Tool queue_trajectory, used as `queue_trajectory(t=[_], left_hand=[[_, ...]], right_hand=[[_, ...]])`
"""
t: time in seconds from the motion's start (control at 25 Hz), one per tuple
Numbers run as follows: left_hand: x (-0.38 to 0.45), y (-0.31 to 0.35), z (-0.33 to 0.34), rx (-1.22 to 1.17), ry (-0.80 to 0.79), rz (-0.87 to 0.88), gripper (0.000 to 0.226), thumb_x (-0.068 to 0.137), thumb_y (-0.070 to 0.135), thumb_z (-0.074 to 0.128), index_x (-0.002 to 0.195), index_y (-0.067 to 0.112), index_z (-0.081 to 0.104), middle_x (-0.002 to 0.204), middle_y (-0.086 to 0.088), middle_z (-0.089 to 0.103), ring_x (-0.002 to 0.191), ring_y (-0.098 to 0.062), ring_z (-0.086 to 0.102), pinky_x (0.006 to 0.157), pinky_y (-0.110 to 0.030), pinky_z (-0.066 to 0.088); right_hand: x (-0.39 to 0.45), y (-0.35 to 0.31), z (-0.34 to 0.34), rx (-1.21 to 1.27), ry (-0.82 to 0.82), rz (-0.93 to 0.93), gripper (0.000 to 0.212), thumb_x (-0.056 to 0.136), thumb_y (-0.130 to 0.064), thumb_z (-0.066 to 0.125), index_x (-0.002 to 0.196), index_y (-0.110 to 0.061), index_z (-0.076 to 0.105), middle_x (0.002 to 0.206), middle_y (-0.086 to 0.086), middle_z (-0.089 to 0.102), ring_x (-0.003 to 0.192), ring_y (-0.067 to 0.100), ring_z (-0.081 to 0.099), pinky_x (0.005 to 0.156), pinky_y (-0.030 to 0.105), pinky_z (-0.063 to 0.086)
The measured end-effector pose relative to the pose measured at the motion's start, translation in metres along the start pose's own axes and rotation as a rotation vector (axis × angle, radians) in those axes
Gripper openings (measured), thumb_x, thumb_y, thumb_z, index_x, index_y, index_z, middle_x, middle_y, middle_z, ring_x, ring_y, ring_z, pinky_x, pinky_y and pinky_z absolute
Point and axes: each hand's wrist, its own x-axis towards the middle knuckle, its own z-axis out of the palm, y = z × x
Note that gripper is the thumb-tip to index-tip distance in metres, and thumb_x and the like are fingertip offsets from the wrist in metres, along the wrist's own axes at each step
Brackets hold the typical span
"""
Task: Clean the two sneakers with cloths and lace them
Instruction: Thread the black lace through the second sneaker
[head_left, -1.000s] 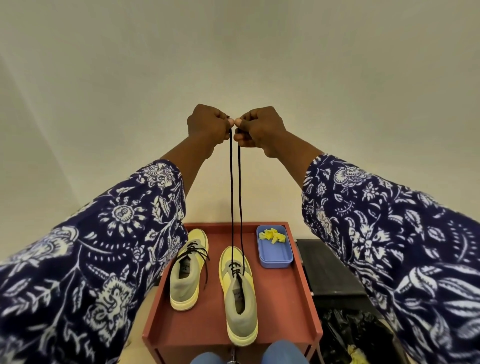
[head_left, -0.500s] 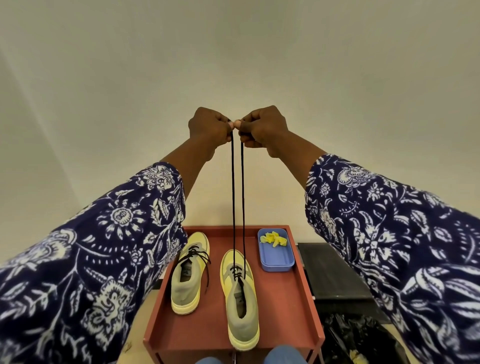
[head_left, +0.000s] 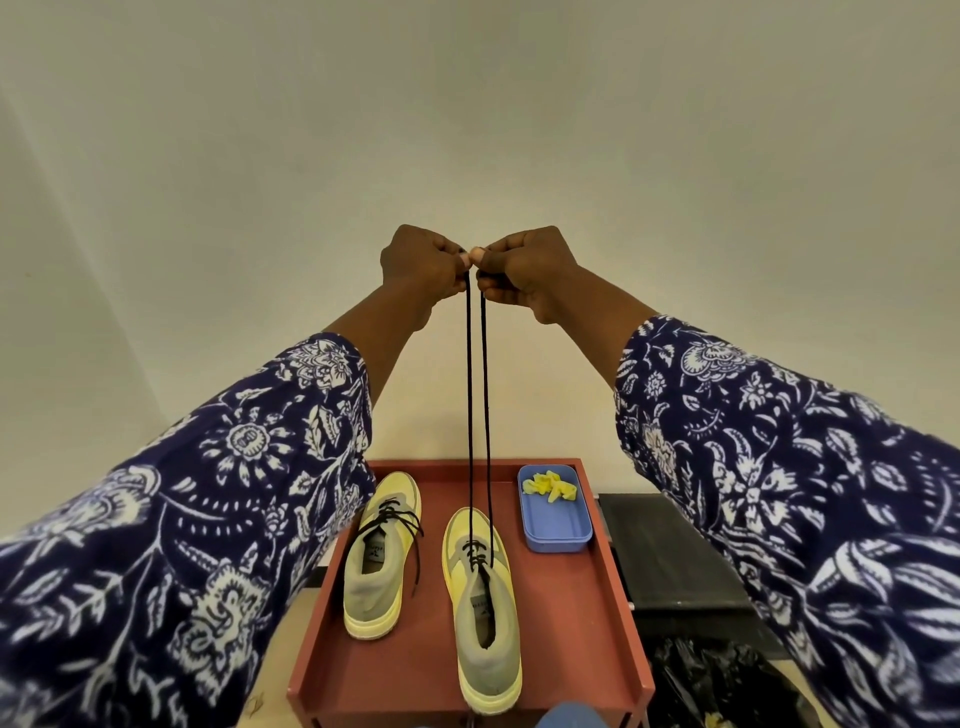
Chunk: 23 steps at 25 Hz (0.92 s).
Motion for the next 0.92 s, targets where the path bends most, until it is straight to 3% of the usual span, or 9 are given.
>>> queue_trajectory(t=[0.28, 0.4, 0.52, 0.68, 0.92], left_hand=[[0.002, -0.007, 0.001, 0.002, 0.001, 0.007, 0.011, 0.084, 0.007, 0.065, 0.092, -0.001, 0.066, 0.073, -0.005, 0.06, 0.059, -0.012, 0.059, 0.052, -0.011, 0.053], [0.001, -0.012, 0.002, 0.008, -0.004, 0.005, 0.011, 0.084, 0.008, 0.066, 0.091, 0.0, 0.066, 0.081, -0.01, 0.063, 0.058, -0.013, 0.059, 0.056, -0.014, 0.053], [-0.001, -0.017, 0.003, 0.017, -0.019, 0.001, 0.011, 0.084, 0.007, 0.065, 0.092, -0.001, 0.066, 0.084, -0.011, 0.063, 0.059, -0.013, 0.059, 0.05, -0.01, 0.052], [-0.003, -0.027, 0.005, 0.043, -0.046, -0.004, 0.014, 0.084, 0.007, 0.065, 0.093, -0.003, 0.067, 0.075, -0.008, 0.062, 0.059, -0.012, 0.059, 0.049, -0.009, 0.051], [-0.006, -0.051, 0.012, 0.049, -0.079, -0.038, 0.013, 0.083, 0.009, 0.066, 0.091, -0.002, 0.067, 0.079, -0.008, 0.063, 0.059, -0.012, 0.06, 0.052, -0.01, 0.053]], right_hand=[[0.001, 0.006, 0.0, 0.027, -0.004, 0.006, 0.021, 0.081, -0.011, 0.07, 0.094, 0.004, 0.065, 0.075, 0.009, 0.064, 0.06, 0.016, 0.06, 0.054, 0.023, 0.054], [0.0, 0.012, 0.0, 0.049, -0.016, 0.021, 0.015, 0.081, -0.01, 0.07, 0.089, 0.002, 0.065, 0.074, 0.009, 0.063, 0.06, 0.016, 0.06, 0.055, 0.023, 0.055], [-0.001, 0.019, -0.001, 0.051, -0.033, 0.031, 0.01, 0.082, -0.01, 0.069, 0.078, -0.002, 0.063, 0.073, 0.01, 0.062, 0.061, 0.017, 0.061, 0.057, 0.025, 0.055], [-0.002, 0.03, -0.002, 0.053, -0.054, 0.046, 0.01, 0.082, -0.01, 0.068, 0.081, -0.002, 0.063, 0.073, 0.009, 0.063, 0.062, 0.017, 0.061, 0.059, 0.025, 0.056], [-0.003, 0.055, -0.002, 0.039, -0.062, 0.093, 0.01, 0.082, -0.011, 0.069, 0.08, -0.002, 0.064, 0.073, 0.01, 0.063, 0.063, 0.018, 0.062, 0.061, 0.026, 0.055]])
